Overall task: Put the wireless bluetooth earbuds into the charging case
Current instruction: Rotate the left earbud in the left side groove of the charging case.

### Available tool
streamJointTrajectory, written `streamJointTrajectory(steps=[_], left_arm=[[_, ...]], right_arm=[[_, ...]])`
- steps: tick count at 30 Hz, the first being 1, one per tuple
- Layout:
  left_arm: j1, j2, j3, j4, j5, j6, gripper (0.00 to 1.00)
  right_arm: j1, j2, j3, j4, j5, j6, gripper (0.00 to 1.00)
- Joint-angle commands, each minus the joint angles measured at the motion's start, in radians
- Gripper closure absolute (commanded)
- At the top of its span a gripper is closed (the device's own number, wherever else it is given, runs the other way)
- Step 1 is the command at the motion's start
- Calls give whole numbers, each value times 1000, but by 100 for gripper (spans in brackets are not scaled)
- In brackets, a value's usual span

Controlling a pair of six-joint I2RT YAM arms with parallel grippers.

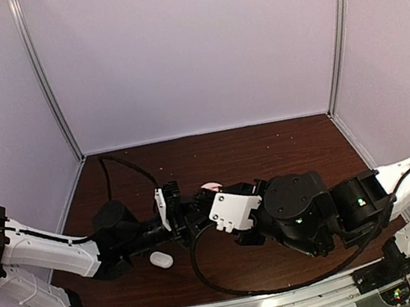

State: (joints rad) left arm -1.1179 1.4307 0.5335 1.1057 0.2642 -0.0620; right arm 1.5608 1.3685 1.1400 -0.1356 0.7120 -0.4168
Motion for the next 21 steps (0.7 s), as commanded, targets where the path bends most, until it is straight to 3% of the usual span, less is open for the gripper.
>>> streamJointTrajectory(steps=[1,21], left_arm=[[7,11,29,55,-10,-9,100],[6,13,36,52,-12,-4,100]], right_arm=[[9,11,29,23,27,-10,66],[10,35,37,34,56,-5,70]])
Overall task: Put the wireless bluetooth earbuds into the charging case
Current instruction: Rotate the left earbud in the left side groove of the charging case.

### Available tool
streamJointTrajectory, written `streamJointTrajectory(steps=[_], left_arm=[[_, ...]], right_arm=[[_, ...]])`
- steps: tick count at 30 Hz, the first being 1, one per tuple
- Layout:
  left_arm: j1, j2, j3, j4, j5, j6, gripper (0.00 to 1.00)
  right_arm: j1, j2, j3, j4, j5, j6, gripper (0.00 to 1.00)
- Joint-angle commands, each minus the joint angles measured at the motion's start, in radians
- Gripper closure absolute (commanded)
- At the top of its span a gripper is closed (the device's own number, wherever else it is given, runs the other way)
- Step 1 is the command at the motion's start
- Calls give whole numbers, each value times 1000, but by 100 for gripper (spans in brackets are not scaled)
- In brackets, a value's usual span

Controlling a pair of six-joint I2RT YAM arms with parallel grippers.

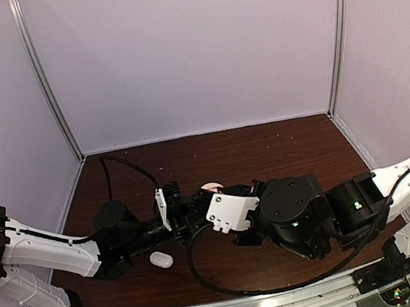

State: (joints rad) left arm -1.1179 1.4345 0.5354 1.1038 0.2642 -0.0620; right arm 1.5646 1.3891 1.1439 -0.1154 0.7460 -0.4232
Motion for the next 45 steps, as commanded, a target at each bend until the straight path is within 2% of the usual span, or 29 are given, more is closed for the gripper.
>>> streamJointTrajectory(steps=[1,9,28,32,39,45], left_arm=[[6,9,34,53,-14,-5,100],[6,10,34,59,-28,-9,100],[6,12,40,51,-18,-8,100],[6,10,33,56,-17,-14,100],[7,-8,14,52,1,-21,100],[8,-24,15,14,68,-13,100]], right_arm=[[6,17,34,16,29,3,71],[5,27,35,26,78,17,77],[6,32,31,21,50,51,81],[6,17,28,15,24,66,70],[6,-68,3,5,-47,72,59],[4,-174,-6,-35,-244,88,42]])
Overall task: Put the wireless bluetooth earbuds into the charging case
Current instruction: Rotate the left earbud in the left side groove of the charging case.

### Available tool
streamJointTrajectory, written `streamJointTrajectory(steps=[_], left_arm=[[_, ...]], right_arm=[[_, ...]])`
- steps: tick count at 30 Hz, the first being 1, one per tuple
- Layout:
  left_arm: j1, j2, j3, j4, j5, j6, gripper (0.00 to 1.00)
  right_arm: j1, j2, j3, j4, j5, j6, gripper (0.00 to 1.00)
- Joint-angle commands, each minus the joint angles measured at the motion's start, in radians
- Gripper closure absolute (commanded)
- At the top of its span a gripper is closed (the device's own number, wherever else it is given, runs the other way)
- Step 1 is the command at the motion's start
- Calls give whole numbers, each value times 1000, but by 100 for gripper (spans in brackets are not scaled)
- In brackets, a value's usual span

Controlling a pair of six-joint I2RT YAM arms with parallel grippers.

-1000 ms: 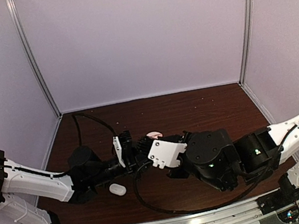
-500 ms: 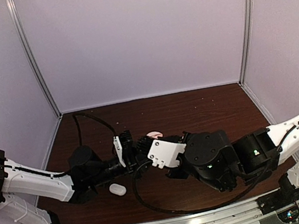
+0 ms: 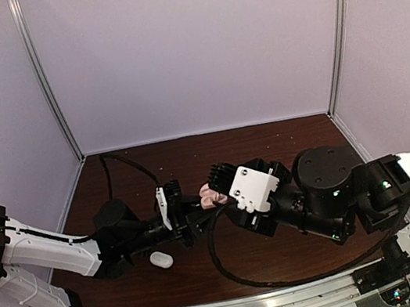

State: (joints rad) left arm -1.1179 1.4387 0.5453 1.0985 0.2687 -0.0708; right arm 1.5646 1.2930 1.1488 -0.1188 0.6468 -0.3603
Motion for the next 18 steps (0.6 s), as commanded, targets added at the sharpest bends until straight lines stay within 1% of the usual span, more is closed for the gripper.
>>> streamJointTrajectory(steps=[1,4,6,9,12,18], left_arm=[[9,-32,7,9,92,-3,100],[13,-40,19,-32,178,-3,100],[15,-40,32,-63,241,-7,100],[17,-30,55,-91,331,-18,100],[17,-16,75,-102,390,-32,100],[17,7,99,-107,431,-44,100]], right_arm=[[1,-98,-7,-47,-165,29,39],[-20,-131,14,-131,-237,48,30],[-44,-137,37,-193,-308,72,27],[-77,-121,75,-280,-409,103,27],[-84,-104,100,-328,-461,115,27],[-84,-81,114,-373,-469,114,28]])
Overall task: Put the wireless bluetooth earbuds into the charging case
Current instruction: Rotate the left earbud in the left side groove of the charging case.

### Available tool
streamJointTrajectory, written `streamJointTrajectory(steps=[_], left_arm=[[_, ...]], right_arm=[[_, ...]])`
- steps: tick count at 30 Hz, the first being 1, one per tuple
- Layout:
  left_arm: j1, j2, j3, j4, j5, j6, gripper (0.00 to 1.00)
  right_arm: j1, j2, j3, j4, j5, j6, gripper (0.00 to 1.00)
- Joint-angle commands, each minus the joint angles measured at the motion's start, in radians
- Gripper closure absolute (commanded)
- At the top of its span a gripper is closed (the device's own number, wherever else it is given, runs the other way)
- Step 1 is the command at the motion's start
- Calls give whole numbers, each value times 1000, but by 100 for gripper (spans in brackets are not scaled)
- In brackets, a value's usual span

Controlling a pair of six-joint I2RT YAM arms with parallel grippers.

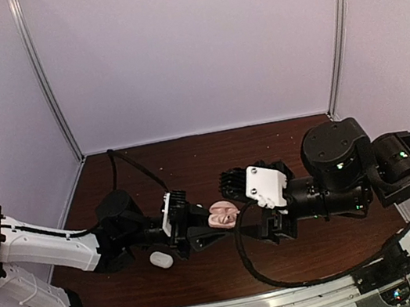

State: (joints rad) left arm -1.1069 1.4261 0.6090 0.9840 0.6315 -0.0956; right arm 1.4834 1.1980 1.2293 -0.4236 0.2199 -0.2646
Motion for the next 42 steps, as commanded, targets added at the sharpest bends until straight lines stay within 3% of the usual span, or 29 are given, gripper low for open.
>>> streamJointTrajectory(steps=[1,16,34,42], left_arm=[[5,23,39,4,70,-19,100],[5,47,61,-25,48,16,100],[-15,61,96,-80,-12,69,100],[7,73,89,-36,63,4,100]], right_arm=[[-3,16,35,-70,-41,18,28],[-10,42,18,-17,58,40,33],[-33,100,22,14,70,50,37],[-38,67,31,-1,-70,27,35]])
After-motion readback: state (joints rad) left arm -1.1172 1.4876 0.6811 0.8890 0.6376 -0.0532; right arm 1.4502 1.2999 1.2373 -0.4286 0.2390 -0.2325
